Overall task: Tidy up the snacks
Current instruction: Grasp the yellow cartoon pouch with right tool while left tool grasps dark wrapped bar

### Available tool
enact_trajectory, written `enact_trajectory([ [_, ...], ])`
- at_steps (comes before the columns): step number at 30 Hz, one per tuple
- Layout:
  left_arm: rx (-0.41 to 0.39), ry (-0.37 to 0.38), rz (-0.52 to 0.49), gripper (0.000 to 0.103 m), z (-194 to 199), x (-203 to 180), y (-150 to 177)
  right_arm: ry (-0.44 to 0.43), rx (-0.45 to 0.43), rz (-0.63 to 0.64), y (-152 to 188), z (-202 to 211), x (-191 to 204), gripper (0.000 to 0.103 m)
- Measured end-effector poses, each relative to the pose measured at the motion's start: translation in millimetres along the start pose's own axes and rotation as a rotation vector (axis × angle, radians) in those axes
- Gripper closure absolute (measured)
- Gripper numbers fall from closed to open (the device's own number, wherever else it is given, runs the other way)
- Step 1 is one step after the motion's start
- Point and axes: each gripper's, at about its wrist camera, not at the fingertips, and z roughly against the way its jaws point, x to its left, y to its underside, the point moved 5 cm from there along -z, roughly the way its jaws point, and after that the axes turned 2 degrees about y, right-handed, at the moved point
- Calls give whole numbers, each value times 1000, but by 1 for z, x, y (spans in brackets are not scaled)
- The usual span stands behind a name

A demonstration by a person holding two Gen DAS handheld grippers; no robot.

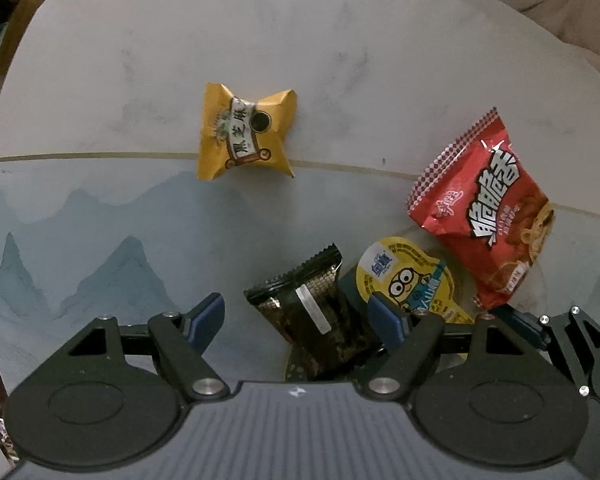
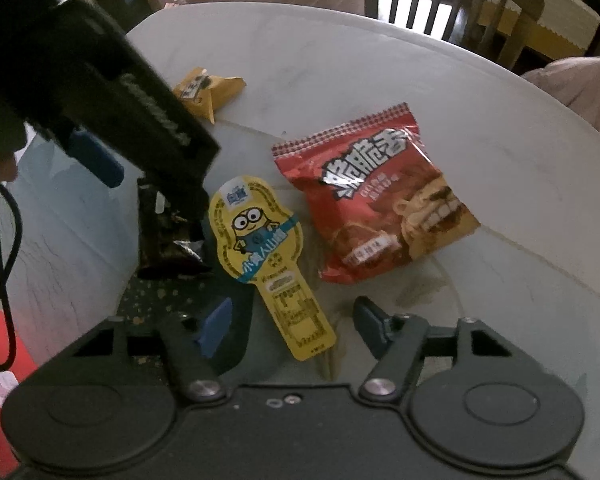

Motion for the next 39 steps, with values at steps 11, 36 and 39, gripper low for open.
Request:
enact_trajectory([
  [11,-32,-21,-38,24,-11,-8,-6,112,-39,98,0,-7,21,52],
  [36,-221,25,29,57,43,13,27,35,-84,-95,13,24,18,79],
  [39,-244,40,33,57,58,19,27,26,-100,-111,9,32,13,79],
])
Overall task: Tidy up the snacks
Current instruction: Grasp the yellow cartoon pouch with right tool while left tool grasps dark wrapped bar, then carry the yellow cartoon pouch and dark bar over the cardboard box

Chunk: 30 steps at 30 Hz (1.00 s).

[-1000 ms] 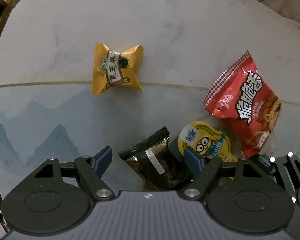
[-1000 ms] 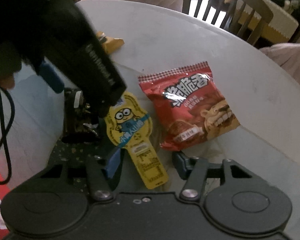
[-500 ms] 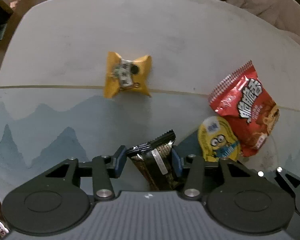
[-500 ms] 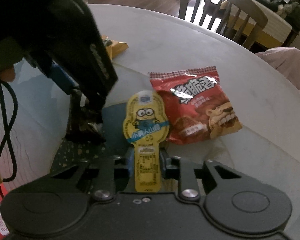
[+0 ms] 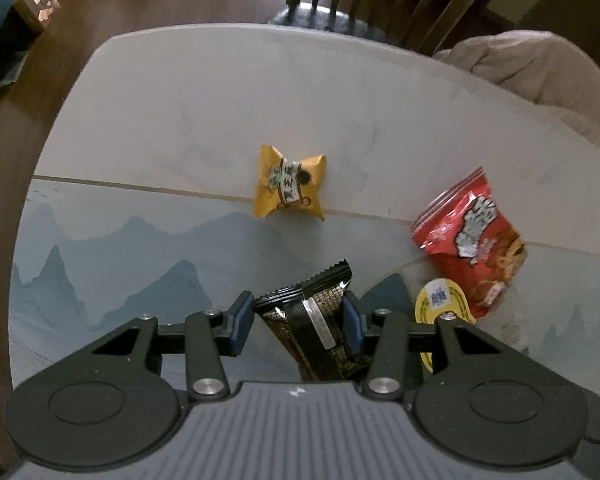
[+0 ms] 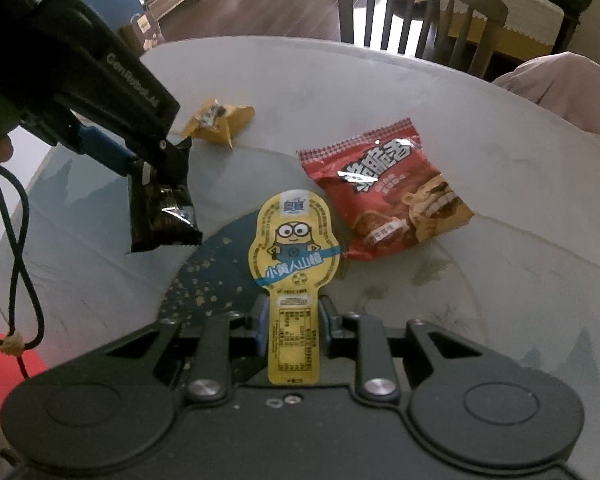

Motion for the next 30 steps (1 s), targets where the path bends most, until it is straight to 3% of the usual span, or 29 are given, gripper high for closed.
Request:
enact_trajectory([
  [6,-68,34,4,57,43,9,-8,-7,-51,-25,4,39,7,79],
  [14,-160,78,-32,57,101,6,6,14,-135,-33,4,100,15,79],
  [30,-206,114,-135,57,182,27,87,24,-199,-22,41,180,61,80],
])
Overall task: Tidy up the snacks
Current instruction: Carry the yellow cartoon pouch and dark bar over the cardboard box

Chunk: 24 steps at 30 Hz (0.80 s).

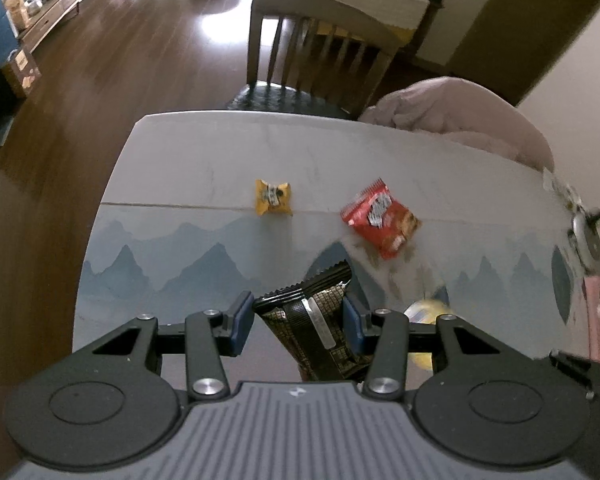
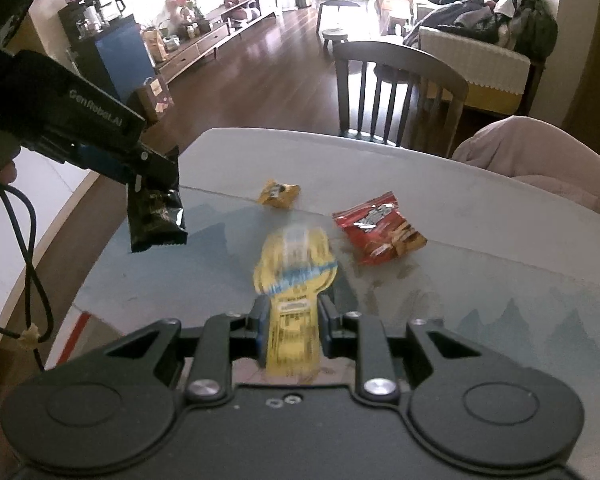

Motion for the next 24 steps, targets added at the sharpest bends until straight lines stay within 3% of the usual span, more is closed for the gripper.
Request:
enact_trajectory([
  [6,6,16,-51,57,20,3,39,-14,-6,13,21,21,23,87],
  [11,39,24,-86,57,23,8,72,-21,-3,13,38,29,33,87],
  [17,66,41,-79,57,17,15,95,-27,33,-16,40,10,25,87],
  [24,73,41,-30,57,7,23,93,-93,130,-56,37,-35,16,85],
])
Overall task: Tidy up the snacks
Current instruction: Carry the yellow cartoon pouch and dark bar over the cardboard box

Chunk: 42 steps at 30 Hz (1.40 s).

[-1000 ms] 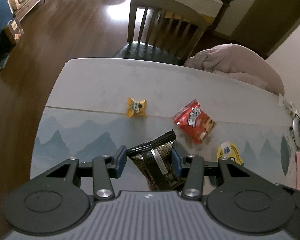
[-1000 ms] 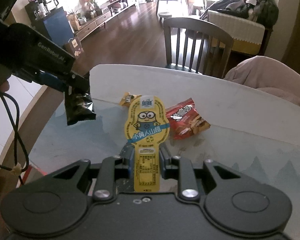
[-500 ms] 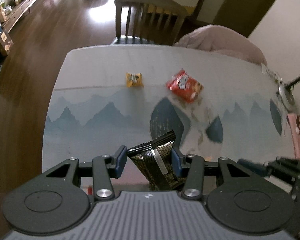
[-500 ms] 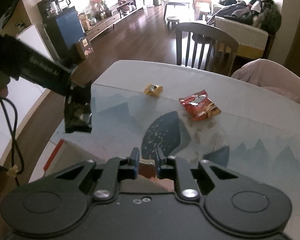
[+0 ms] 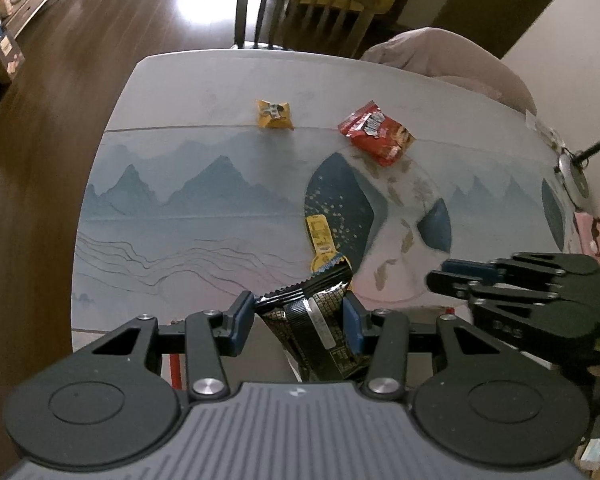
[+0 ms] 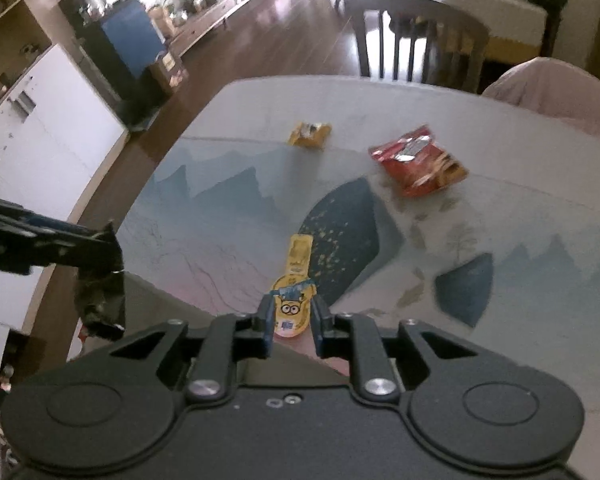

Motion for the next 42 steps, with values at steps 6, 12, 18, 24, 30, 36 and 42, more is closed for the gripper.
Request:
enact_trajectory([
  [6,1,4,51,57,-10,12,-5,-29,118,35,-12,-53,6,82],
  [12,5,1,100,57,-20,27,-9,-21,220,54,-18,-104,11,81],
  [18,16,-4,136,57,-29,40,-11,-4,314,79,-20,-145,19,79],
  [24,20,5,154,57,-31,49,-12,-1,337,53,-22,-152,17,68],
  [30,24,13,153,57,-33,50,-12,17,326,50,-24,-156,15,4],
  [36,31,15,153,57,-36,53,-12,92,349,149,-18,-166,31,8],
  [42,43,14,156,57,-40,56,-10,122,390,137,-15,-176,31,17],
])
